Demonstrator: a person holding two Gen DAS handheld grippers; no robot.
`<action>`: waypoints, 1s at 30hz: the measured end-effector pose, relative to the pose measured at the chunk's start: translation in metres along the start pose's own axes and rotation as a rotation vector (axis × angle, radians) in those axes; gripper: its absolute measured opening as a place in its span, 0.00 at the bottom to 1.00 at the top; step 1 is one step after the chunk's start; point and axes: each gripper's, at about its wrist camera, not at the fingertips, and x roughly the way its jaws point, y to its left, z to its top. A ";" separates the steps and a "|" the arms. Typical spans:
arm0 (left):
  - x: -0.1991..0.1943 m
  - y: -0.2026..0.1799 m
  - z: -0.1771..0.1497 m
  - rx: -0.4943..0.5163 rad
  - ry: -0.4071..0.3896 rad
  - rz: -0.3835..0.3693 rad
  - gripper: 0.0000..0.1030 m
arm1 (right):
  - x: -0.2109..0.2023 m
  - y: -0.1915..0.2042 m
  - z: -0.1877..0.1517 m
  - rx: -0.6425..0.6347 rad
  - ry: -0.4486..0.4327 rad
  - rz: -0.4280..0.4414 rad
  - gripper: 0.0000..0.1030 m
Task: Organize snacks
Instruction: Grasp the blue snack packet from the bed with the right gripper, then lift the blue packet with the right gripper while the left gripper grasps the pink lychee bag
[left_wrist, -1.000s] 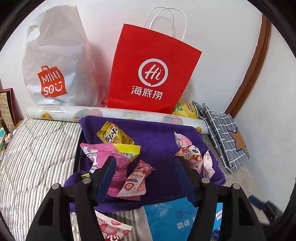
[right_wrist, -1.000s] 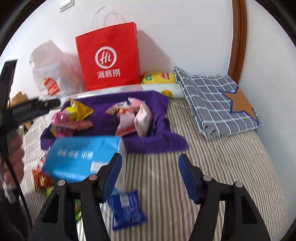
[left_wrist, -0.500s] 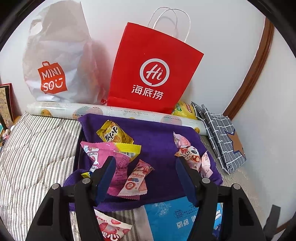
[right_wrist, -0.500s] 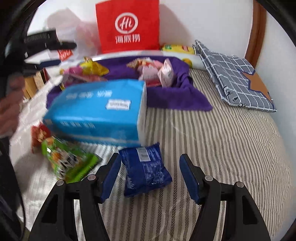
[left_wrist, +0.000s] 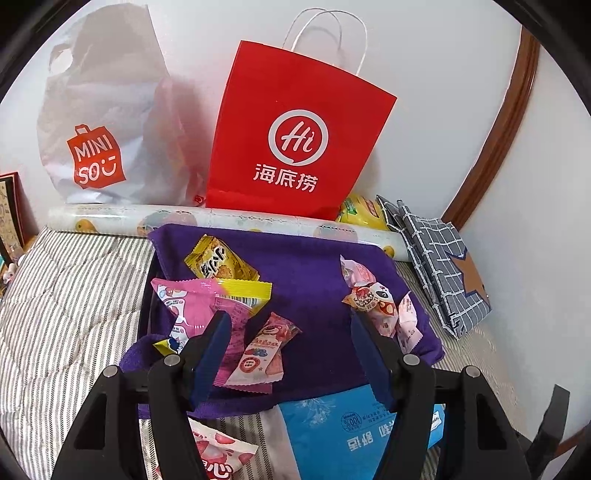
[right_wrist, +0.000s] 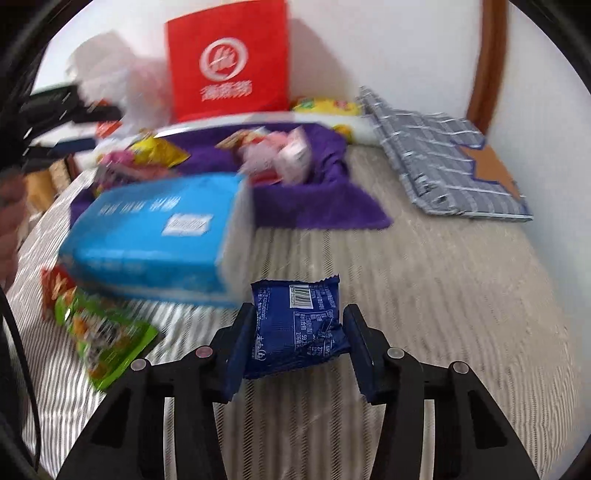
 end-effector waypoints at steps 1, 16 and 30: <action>0.000 0.000 0.000 0.002 0.001 0.002 0.63 | 0.003 -0.002 0.000 0.009 0.007 0.003 0.47; -0.009 -0.004 0.001 0.045 0.009 -0.049 0.63 | 0.019 -0.004 0.000 0.035 0.058 -0.002 0.47; -0.040 0.052 -0.036 0.047 0.138 0.014 0.63 | 0.018 -0.006 0.000 0.049 0.060 0.005 0.47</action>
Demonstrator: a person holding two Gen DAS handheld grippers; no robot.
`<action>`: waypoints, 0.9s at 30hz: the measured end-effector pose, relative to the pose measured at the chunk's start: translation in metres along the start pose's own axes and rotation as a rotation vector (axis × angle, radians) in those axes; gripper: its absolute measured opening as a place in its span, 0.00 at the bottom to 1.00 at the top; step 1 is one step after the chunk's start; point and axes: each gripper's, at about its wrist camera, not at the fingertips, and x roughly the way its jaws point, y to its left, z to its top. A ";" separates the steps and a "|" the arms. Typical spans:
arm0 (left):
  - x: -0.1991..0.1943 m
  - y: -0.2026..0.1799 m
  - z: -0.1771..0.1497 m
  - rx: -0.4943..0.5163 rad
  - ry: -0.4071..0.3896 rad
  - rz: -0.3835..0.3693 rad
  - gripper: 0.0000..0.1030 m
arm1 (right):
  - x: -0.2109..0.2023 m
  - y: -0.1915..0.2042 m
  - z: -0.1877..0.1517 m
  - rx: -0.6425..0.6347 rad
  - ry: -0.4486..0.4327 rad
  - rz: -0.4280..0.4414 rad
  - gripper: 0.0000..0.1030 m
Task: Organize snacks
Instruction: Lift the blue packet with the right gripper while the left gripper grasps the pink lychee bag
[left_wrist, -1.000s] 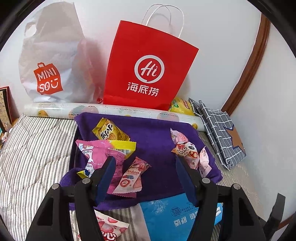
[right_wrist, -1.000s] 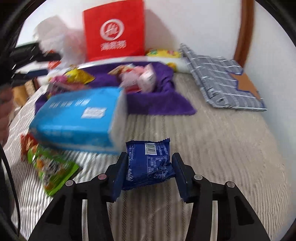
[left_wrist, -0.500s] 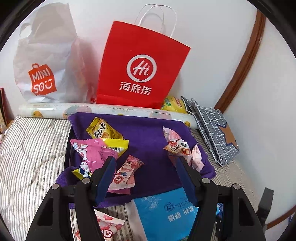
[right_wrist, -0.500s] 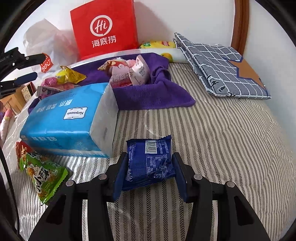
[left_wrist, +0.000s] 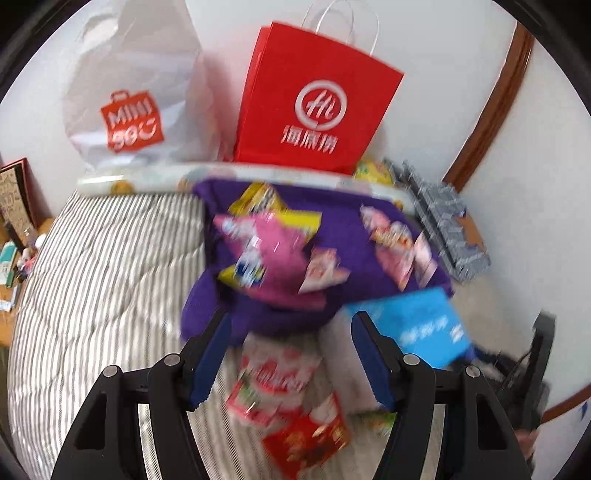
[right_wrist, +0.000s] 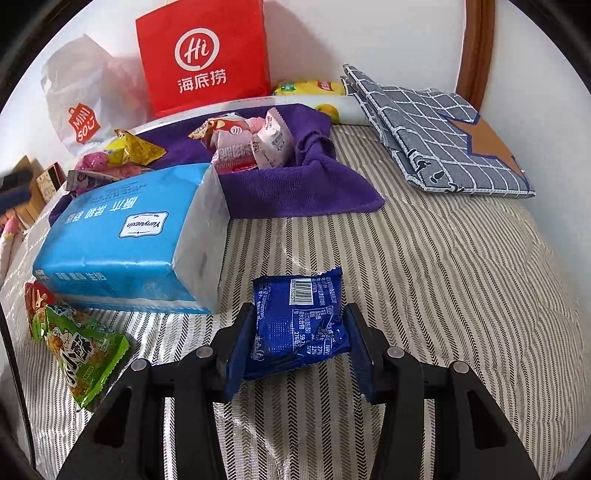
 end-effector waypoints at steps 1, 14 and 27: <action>0.002 0.002 -0.005 -0.001 0.010 0.016 0.63 | 0.000 0.000 0.000 0.001 0.000 0.001 0.47; 0.047 -0.002 -0.040 0.158 0.172 0.106 0.64 | 0.000 -0.002 0.000 0.010 -0.001 0.000 0.47; 0.039 0.013 -0.047 0.145 0.140 0.134 0.49 | 0.000 -0.002 0.000 0.015 -0.002 0.004 0.47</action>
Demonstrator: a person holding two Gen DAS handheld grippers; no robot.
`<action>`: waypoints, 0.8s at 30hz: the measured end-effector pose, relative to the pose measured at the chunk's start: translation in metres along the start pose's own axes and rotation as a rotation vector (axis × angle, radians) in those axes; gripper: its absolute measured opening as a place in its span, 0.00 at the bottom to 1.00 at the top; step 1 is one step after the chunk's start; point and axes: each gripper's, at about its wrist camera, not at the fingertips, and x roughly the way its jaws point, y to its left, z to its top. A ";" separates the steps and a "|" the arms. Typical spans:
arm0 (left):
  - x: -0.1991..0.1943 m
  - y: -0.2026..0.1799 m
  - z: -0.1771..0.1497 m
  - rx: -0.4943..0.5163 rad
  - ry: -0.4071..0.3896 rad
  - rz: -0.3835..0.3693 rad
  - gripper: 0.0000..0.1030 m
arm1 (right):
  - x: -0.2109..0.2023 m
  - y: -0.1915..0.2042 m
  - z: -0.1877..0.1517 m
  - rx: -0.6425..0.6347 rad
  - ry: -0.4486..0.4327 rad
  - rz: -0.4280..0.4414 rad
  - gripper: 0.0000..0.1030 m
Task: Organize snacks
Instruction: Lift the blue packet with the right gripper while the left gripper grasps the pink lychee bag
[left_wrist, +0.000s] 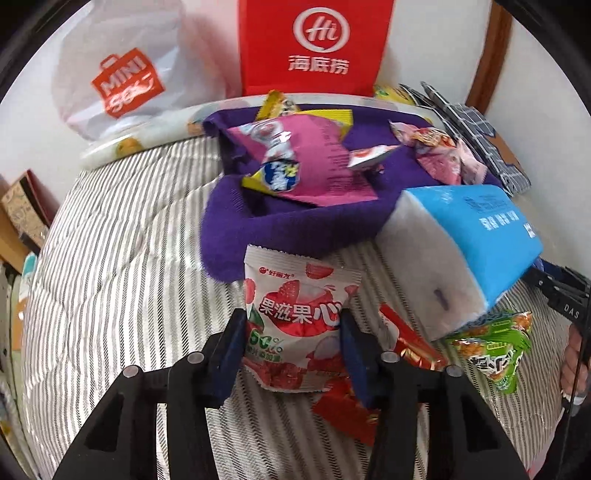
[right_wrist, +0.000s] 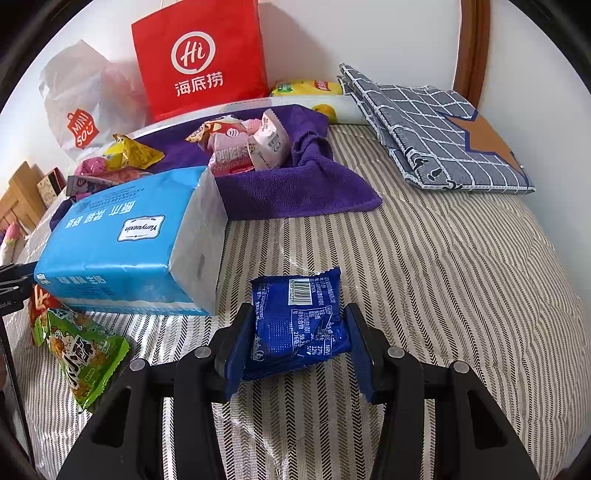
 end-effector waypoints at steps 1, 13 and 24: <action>0.001 0.000 -0.001 0.004 -0.003 -0.004 0.50 | 0.000 0.000 0.000 0.000 0.000 0.000 0.47; 0.003 -0.006 -0.003 0.012 -0.075 0.057 0.50 | 0.000 0.000 0.000 -0.003 0.001 -0.003 0.48; 0.003 -0.008 -0.004 0.007 -0.073 0.070 0.46 | 0.000 0.001 0.000 -0.004 0.000 -0.001 0.49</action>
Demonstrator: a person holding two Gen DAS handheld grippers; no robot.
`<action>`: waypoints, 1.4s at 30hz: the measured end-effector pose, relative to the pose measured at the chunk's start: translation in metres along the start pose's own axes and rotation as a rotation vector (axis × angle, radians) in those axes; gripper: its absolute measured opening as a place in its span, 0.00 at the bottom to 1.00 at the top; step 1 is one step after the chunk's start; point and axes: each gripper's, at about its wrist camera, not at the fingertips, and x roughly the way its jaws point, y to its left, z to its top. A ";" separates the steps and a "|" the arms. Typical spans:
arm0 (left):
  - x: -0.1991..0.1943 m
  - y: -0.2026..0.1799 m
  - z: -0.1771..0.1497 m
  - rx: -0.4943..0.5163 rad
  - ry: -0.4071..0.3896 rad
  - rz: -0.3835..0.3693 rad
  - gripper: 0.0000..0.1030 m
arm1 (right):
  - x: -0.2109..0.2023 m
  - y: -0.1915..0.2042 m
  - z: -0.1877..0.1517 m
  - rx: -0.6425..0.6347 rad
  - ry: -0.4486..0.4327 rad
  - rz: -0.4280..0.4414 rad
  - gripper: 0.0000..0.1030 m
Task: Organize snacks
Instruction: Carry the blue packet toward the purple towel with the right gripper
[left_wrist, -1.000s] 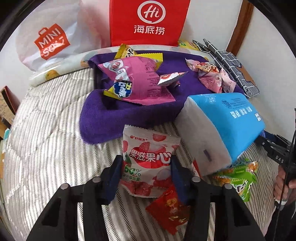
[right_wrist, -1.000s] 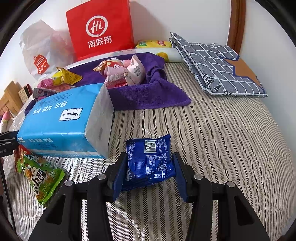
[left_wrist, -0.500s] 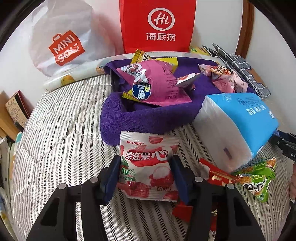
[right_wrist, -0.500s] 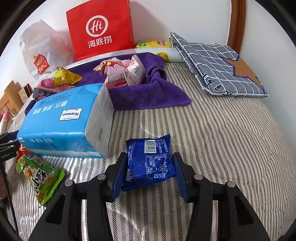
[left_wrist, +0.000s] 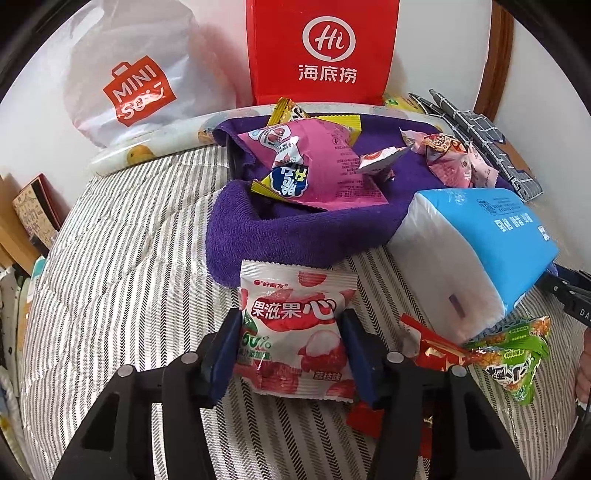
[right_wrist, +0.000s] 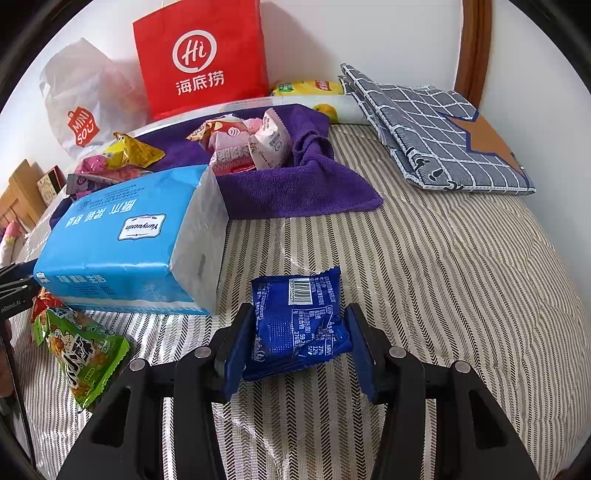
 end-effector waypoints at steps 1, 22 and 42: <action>-0.001 0.000 0.000 0.001 -0.001 0.002 0.44 | 0.000 0.000 0.000 0.000 0.000 0.000 0.49; -0.070 -0.030 -0.002 -0.025 -0.086 -0.121 0.37 | -0.060 0.007 0.005 -0.011 -0.124 0.056 0.44; -0.069 -0.078 0.083 -0.040 -0.211 -0.220 0.38 | -0.097 0.059 0.088 -0.086 -0.304 0.158 0.44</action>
